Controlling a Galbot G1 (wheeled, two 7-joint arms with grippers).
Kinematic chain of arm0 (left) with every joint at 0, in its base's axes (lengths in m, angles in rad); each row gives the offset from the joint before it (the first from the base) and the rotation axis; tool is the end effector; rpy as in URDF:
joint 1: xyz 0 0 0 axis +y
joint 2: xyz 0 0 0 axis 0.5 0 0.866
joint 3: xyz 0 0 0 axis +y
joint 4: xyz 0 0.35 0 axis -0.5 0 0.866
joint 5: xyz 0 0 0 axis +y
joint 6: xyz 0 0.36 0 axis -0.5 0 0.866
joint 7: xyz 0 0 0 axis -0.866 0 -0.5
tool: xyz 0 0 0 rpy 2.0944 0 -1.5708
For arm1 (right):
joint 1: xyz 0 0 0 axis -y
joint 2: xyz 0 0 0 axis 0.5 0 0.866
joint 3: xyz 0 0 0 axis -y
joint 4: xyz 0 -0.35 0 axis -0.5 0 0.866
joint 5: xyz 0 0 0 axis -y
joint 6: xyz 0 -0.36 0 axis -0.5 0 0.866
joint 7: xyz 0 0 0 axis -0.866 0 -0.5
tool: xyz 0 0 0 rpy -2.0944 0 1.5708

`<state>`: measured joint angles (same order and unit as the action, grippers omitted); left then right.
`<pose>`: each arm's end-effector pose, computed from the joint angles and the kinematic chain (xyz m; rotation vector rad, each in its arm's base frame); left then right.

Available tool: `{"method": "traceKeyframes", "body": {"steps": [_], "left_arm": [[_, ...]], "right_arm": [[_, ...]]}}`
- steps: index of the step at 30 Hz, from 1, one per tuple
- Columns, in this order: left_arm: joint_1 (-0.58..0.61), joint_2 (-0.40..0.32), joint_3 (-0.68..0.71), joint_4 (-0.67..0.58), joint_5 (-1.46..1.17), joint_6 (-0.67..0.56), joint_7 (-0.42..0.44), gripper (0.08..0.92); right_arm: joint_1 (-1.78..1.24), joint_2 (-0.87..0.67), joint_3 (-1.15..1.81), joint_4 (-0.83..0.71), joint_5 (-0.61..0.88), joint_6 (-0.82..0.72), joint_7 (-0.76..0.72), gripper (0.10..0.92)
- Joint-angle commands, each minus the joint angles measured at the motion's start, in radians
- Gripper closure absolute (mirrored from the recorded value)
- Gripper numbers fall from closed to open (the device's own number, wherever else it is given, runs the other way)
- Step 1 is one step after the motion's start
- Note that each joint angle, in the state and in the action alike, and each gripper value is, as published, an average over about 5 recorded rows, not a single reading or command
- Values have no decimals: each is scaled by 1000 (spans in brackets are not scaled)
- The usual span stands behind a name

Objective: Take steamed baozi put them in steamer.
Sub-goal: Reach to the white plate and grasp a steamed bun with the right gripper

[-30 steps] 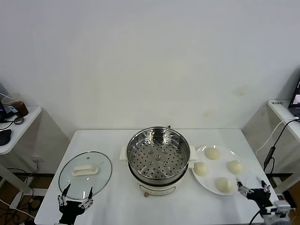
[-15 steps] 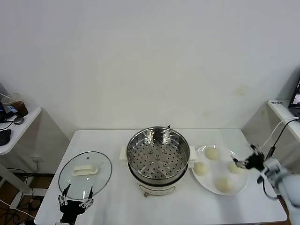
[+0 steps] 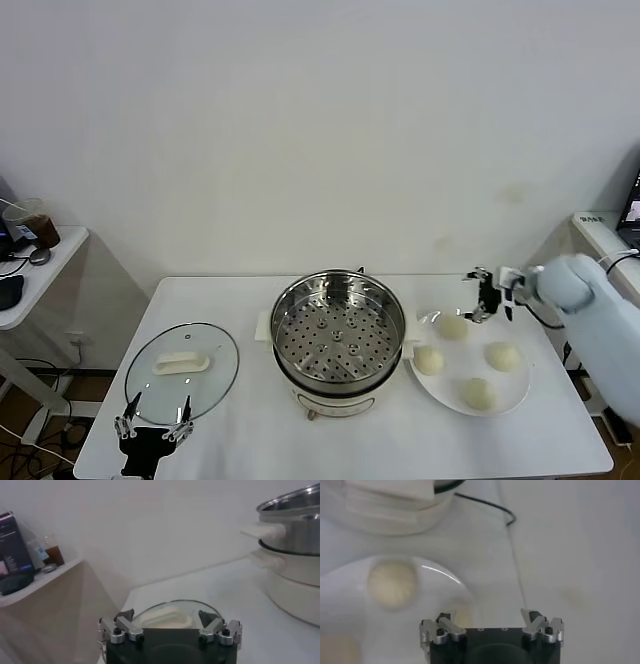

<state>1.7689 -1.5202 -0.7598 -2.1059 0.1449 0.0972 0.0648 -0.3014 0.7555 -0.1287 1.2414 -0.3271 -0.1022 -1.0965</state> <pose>0.1186 0.0808 -0.3209 0.1438 -2.8076 -0.4385 0.5180 -0.1978 -0.1618 1.1387 -1.7662 1.4202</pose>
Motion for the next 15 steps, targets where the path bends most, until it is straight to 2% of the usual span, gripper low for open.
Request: {"method": "traceKeyframes", "body": {"steps": [1, 7, 15], "left_arm": [[2, -12, -6, -22, 2, 2, 1, 177], [1, -13, -6, -23, 2, 4, 1, 177], [-1, -18, -4, -17, 3, 6, 3, 177]], "right_arm": [[317, 93, -343, -311, -80, 169, -156, 203], [308, 134, -343, -378, -87, 254, -189, 203], [257, 153, -313, -399, -149, 267, -186, 203]]}}
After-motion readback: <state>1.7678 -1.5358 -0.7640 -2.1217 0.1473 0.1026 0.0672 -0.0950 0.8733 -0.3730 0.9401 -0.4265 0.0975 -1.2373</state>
